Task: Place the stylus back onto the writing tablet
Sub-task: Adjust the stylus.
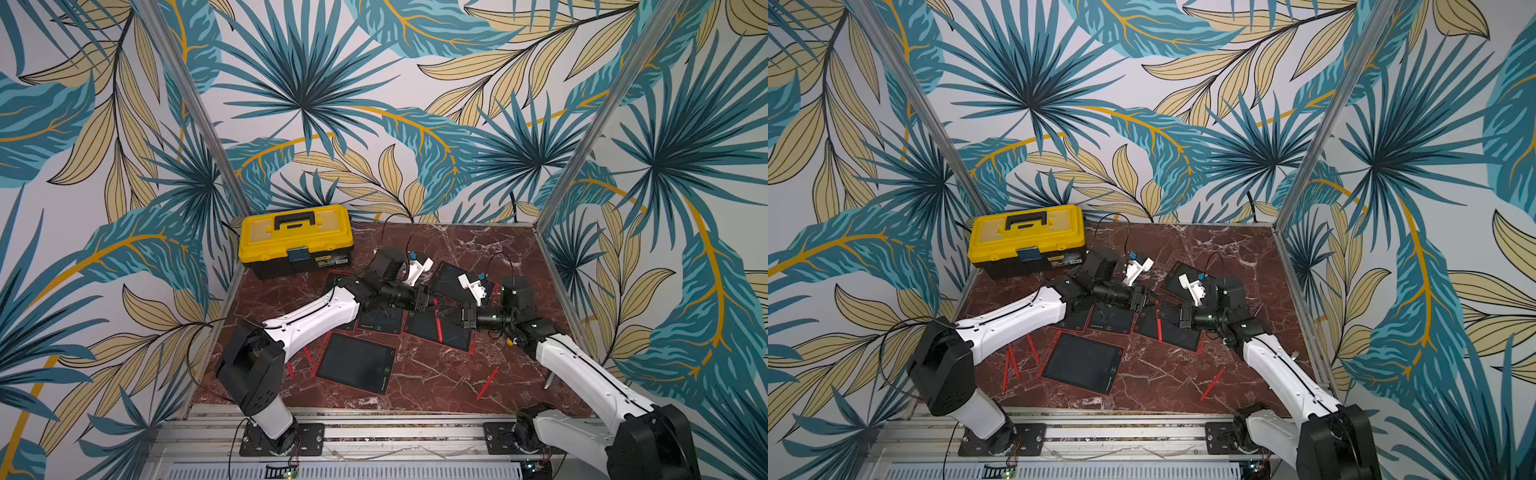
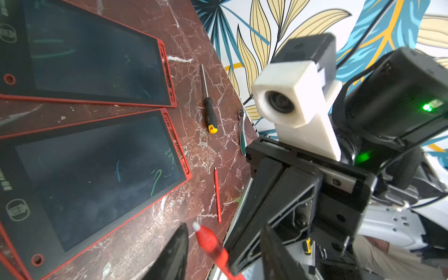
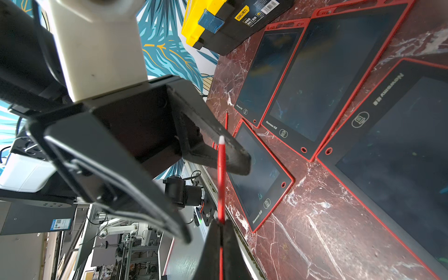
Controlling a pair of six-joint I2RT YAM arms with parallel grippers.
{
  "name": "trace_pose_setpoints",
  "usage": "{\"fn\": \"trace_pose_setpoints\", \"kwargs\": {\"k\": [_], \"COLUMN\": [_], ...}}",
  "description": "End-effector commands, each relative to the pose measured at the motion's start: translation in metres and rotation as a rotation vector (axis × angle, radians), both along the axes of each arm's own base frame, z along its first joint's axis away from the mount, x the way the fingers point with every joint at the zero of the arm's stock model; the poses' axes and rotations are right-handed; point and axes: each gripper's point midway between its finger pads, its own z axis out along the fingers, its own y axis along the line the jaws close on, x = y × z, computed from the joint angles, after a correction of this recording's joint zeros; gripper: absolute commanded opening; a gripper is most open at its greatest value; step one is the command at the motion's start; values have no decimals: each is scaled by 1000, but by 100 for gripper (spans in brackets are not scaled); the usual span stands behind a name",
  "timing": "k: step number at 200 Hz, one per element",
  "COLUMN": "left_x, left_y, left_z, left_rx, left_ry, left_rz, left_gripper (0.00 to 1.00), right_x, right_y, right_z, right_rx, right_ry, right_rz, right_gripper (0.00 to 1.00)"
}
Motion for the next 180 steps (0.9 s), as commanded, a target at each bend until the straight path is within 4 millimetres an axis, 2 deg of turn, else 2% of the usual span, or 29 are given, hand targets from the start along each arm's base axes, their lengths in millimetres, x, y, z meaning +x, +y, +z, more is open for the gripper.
{"fn": "trace_pose_setpoints", "kwargs": {"k": [1, 22, 53, 108, 162, 180], "left_x": [0, 1, 1, -1, 4, 6], "left_y": [1, 2, 1, 1, 7, 10], "left_z": [-5, -5, -5, -5, -6, -7], "left_rx": [-11, -14, -23, -37, -36, -34], "left_ry": [1, -2, -4, -4, -7, -9], "left_rz": [-5, -3, -5, -13, 0, 10], "left_gripper": [44, 39, 26, 13, 0, 0], "right_x": [-6, -7, -8, -9, -8, -7], "right_y": [2, 3, 3, 4, 1, -1], "right_z": [-5, -6, -7, -7, -11, -12], "right_rx": [6, 3, -1, -4, -22, -34], "right_ry": [8, 9, 12, 14, 15, 11], "right_rz": [20, 22, 22, 24, 0, -15], "right_gripper": [5, 5, 5, 5, 17, 20]}}
